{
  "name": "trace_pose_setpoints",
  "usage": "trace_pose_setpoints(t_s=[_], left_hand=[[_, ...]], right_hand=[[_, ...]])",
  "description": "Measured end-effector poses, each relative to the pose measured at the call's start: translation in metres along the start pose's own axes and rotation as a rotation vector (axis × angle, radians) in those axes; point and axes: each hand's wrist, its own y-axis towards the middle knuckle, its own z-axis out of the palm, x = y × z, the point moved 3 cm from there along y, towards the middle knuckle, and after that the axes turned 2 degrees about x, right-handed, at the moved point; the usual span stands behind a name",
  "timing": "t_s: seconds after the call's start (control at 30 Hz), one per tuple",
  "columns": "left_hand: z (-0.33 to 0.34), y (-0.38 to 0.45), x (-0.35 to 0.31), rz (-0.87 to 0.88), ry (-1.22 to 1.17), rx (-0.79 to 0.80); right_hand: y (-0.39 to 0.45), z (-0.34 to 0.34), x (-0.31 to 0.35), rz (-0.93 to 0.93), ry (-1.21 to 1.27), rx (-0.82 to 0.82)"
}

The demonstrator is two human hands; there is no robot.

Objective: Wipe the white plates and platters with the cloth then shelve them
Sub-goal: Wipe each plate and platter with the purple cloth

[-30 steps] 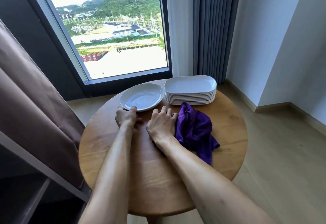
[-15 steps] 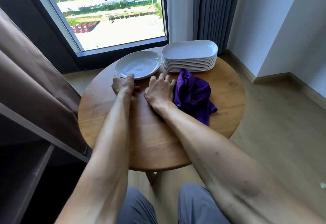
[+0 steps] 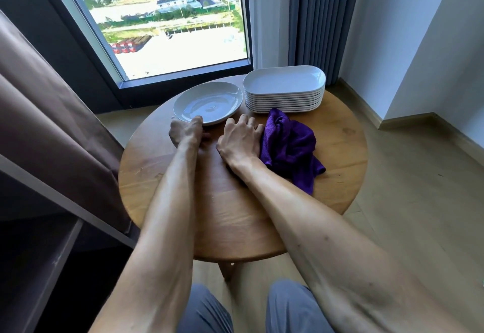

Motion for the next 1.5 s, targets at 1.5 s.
trace_pose_setpoints(t_s=[1.5], left_hand=[[-0.108,-0.161,-0.050,0.489,-0.330,0.353]], right_hand=[[-0.035,-0.123,0.023,0.227,0.995,-0.207]])
